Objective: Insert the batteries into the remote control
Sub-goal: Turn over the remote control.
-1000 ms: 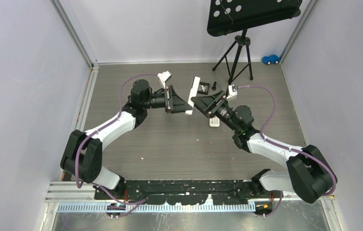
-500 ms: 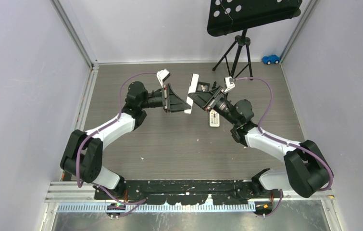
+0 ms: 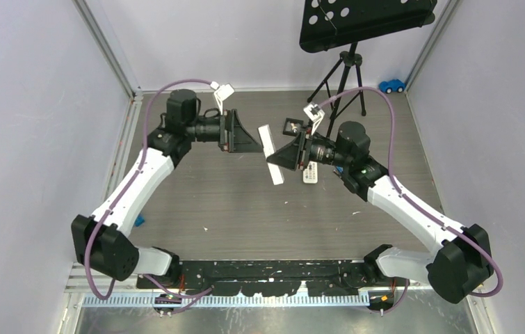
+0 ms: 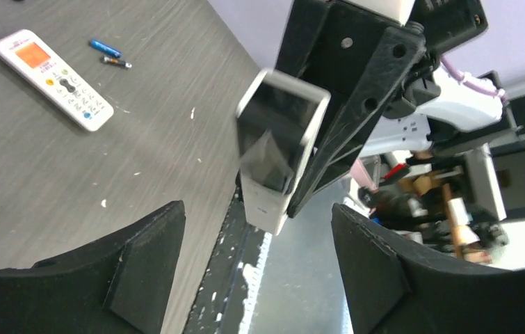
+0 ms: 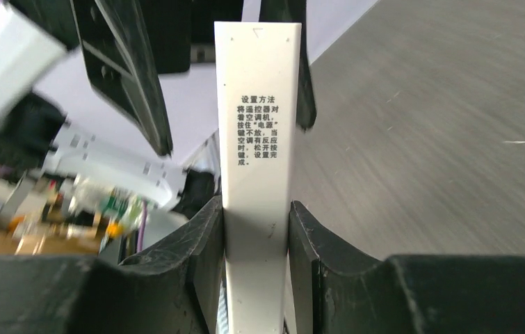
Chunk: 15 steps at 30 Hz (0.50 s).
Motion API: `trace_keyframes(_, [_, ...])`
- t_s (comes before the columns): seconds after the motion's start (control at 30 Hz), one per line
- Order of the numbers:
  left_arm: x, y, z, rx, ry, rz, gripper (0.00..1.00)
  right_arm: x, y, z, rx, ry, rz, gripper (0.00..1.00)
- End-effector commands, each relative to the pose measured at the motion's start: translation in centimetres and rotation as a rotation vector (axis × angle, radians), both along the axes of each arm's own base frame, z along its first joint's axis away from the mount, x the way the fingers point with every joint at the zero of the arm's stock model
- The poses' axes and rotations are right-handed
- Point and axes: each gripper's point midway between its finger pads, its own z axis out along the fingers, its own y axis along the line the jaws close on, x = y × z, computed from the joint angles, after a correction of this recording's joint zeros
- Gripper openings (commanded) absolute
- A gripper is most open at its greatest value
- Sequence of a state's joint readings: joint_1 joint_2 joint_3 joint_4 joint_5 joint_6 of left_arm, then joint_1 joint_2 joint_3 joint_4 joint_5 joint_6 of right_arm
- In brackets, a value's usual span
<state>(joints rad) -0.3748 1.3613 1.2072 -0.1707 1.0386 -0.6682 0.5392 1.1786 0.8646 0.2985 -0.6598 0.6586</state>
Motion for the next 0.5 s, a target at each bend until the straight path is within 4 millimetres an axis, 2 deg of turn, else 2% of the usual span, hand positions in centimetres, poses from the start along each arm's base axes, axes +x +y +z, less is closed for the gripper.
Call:
trace_keyframes(0.0, [-4.2,2.3,0.5,0.137,-0.107,-0.116,0.77,-5.3,0.3,-0.1,-0.072,-0.057,0.316,0.00])
trace_keyframes(0.1, [-5.5,2.9,0.8,0.163,-0.153,-0.152,0.71,-6.3,0.0,-0.3,-0.087,-0.071,0.365,0.00])
trace_keyframes(0.2, [-7.1,2.8,1.1,0.141,-0.189,-0.206,0.63,-7.1,0.0,0.0,-0.098,-0.095,0.401,0.00])
trace_keyframes(0.33, [-9.1,2.3,0.9,0.128,-0.214,-0.274,0.64,-8.0,0.4,1.1,-0.084,-0.117,0.450,0.00])
trace_keyframes(0.47, [-9.1,2.1,1.4,0.110,-0.215,-0.270,0.66,-9.0,1.1,2.1,-0.077,-0.161,0.482,0.00])
